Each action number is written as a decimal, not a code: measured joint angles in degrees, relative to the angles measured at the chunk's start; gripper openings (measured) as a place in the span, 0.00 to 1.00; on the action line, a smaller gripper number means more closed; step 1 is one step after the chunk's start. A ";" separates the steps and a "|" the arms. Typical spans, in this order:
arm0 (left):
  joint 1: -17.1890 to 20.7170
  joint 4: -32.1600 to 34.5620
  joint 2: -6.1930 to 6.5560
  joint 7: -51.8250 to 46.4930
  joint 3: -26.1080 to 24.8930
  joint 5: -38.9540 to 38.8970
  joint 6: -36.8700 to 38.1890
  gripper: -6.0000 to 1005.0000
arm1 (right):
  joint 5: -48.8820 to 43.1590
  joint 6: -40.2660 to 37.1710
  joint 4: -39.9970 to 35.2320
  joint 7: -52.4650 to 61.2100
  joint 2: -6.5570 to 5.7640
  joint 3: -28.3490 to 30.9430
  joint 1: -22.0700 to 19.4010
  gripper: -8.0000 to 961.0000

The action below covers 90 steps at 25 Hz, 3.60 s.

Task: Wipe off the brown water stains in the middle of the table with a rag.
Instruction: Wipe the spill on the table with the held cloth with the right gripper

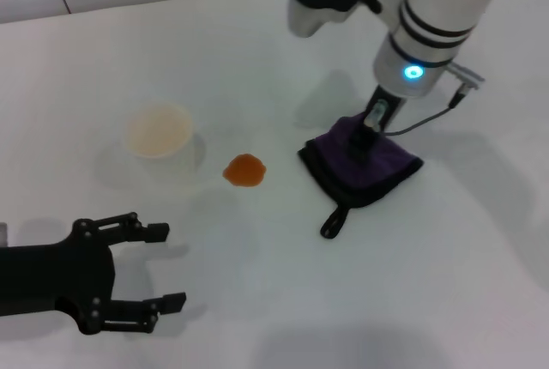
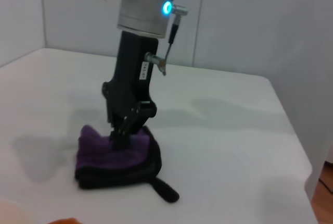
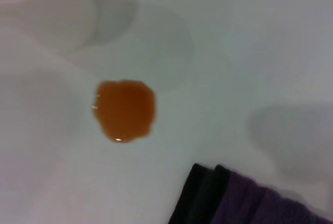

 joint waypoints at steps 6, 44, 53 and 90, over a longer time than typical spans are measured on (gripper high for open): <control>-0.24 0.07 0.00 -0.01 1.17 -0.52 0.02 0.86 | 4.48 0.73 -1.83 -0.07 0.20 -5.54 0.94 0.03; -0.11 0.19 -0.25 -0.37 2.72 -1.95 -0.42 0.86 | 22.66 21.14 9.21 -8.95 0.09 -22.50 7.02 0.03; -0.25 0.18 -0.27 -0.45 2.62 -2.01 -0.52 0.86 | 18.21 24.75 12.68 -8.86 -0.10 -19.01 7.66 0.03; -1.32 -0.26 -0.16 -0.06 2.72 -2.94 -1.39 0.86 | 33.52 17.74 6.12 -18.04 0.21 -29.11 8.82 0.03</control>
